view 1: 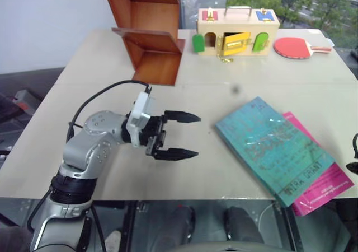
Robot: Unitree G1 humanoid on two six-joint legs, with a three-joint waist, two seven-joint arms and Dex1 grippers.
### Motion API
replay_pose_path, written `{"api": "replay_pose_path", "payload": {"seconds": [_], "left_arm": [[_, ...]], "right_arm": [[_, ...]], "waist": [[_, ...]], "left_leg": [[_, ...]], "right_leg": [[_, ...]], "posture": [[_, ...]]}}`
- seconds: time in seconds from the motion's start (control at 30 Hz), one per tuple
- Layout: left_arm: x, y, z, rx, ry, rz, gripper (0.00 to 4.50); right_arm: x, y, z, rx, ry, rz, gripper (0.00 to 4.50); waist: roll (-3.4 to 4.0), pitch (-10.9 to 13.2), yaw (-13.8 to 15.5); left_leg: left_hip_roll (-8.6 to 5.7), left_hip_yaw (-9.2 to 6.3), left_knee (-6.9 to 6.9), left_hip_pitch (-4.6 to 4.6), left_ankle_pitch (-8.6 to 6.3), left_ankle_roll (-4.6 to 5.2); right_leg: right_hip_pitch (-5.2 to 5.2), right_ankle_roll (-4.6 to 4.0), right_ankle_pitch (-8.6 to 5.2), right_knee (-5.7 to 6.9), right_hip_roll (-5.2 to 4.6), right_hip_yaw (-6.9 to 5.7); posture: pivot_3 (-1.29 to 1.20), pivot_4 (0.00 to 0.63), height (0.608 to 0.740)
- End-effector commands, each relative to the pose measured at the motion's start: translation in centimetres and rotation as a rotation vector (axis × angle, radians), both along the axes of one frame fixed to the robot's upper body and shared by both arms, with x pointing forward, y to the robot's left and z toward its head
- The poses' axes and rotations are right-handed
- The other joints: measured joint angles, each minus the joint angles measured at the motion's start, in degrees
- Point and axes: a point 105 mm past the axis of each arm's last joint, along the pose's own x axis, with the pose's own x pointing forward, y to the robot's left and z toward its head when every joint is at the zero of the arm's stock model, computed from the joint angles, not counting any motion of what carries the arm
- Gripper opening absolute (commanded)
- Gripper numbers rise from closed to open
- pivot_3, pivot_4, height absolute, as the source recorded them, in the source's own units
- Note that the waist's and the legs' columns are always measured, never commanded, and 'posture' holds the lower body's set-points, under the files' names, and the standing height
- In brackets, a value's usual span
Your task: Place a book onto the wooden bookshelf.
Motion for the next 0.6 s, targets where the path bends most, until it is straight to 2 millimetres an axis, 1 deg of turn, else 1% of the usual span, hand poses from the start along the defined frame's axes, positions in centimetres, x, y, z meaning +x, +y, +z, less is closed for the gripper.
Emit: {"api": "replay_pose_path", "payload": {"seconds": [0.03,0.1,0.2,0.33,0.43,0.5,0.6], "left_arm": [[-0.1,-0.2,0.4,-0.002,-0.023,-0.011,4.50],[-0.1,-0.3,0.5,-0.002,-0.024,-0.013,4.50],[0.0,-0.3,0.6,-0.001,-0.025,-0.013,4.50],[0.0,-0.3,0.7,-0.001,-0.025,-0.009,4.50],[-0.1,-0.2,0.7,0.000,-0.023,-0.009,4.50],[0.0,-0.2,0.7,0.002,-0.022,-0.010,4.50],[0.0,-0.2,0.7,0.003,-0.020,-0.014,4.50]], "right_arm": [[-0.3,1.3,0.7,0.003,-0.033,0.063,0.03],[-0.6,2.1,0.2,0.021,-0.024,0.089,0.03],[-0.8,2.1,-0.1,0.014,-0.026,0.080,0.03],[-0.8,-0.9,1.3,-0.083,-0.081,-0.035,0.03],[-2.3,-2.0,1.6,-0.139,-0.034,-0.025,0.03],[-3.9,-2.1,1.4,-0.174,0.044,0.022,0.03],[-5.7,-0.3,1.4,-0.150,0.124,0.157,0.03]], "waist": [[-0.02,0.0,-0.1],[-0.02,0.0,-0.2],[-0.05,0.0,-0.1],[-0.05,0.0,0.2],[-0.05,0.0,0.5],[-0.10,0.1,0.7],[-0.04,0.1,1.3]], "left_leg": [[0.00,0.00,0.01,0.00,0.00,0.00],[0.00,0.02,0.02,0.03,0.00,0.00],[0.00,0.00,0.02,0.03,0.00,-0.01],[0.00,-0.01,0.01,-0.01,0.00,-0.01],[-0.02,-0.01,-0.01,-0.03,-0.01,-0.02],[0.00,-0.06,-0.06,-0.04,-0.01,-0.02],[0.00,-0.09,-0.11,-0.07,-0.01,-0.02]], "right_leg": [[0.00,0.00,0.00,0.00,0.01,0.01],[0.01,0.01,0.00,0.00,0.01,0.04],[0.01,0.01,0.00,0.00,-0.01,0.02],[0.00,0.00,0.00,-0.07,-0.02,0.01],[-0.01,0.01,0.00,-0.11,0.00,0.00],[0.01,0.01,0.00,-0.19,0.01,-0.06],[-0.03,0.01,-0.01,-0.21,0.00,-0.09]], "posture": [[0.00,0.150,0.740],[0.00,0.150,0.740],[0.00,0.150,0.740],[0.00,0.150,0.740],[0.00,0.150,0.740],[0.00,0.150,0.740],[0.00,0.150,0.740]]}}
